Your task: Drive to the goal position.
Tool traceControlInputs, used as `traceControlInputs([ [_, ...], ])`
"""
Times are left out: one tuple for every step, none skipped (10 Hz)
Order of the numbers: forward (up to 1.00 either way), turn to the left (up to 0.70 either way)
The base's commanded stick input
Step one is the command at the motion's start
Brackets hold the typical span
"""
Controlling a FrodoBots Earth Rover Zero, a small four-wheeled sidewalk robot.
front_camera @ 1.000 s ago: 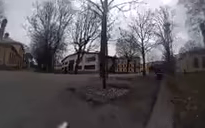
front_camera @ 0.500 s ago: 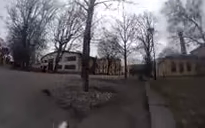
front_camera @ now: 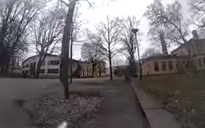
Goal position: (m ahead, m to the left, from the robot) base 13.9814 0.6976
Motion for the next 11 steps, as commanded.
traceControlInputs([
  [1.00, 0.00],
  [1.00, 0.00],
  [1.00, 0.00],
  [1.00, 0.00],
  [1.00, 0.00],
  [1.00, 0.00],
  [1.00, 0.00],
  [1.00, 0.00],
  [1.00, 0.00],
  [1.00, 0.00],
  [1.00, 0.00],
])
